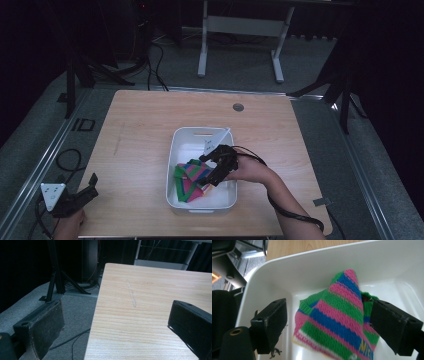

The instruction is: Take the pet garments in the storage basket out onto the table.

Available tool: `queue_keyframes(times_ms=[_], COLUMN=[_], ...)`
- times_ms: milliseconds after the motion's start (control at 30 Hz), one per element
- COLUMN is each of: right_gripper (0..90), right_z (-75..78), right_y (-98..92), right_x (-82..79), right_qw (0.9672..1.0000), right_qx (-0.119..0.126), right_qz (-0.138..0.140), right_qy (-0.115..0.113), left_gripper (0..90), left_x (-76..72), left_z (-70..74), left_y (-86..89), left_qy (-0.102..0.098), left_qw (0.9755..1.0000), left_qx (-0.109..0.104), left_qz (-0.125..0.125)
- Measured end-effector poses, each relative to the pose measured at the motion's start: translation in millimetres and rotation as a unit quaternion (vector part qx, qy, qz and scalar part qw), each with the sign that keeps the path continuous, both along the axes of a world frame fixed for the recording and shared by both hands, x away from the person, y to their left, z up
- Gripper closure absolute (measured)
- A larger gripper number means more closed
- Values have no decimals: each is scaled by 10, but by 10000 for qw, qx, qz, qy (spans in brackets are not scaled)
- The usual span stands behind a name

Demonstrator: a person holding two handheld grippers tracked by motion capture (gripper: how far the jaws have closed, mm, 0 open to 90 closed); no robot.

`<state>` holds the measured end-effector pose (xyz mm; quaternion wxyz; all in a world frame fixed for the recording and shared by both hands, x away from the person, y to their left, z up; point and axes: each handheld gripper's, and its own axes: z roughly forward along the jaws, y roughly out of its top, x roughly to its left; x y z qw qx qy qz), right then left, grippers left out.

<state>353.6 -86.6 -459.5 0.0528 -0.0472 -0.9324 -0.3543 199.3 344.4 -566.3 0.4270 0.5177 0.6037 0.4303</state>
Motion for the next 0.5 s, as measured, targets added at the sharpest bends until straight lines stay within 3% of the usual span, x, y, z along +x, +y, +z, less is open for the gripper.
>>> queue_keyframes(times_ms=[200, 500], right_gripper=[147, 171], right_z=[-76, -224], right_y=[284, 524], right_x=[38, 45], right_qw=[9994, 9969], right_qx=[-324, -752], right_qz=[136, 136], right_qy=[-72, -194], left_gripper=[10, 9], left_x=[0, 0], left_z=[0, 0], left_y=[1, 2], left_qy=[-10, -12], left_qw=[10000, 10000], left_qx=[-13, -18], left_qz=[-10, -11])
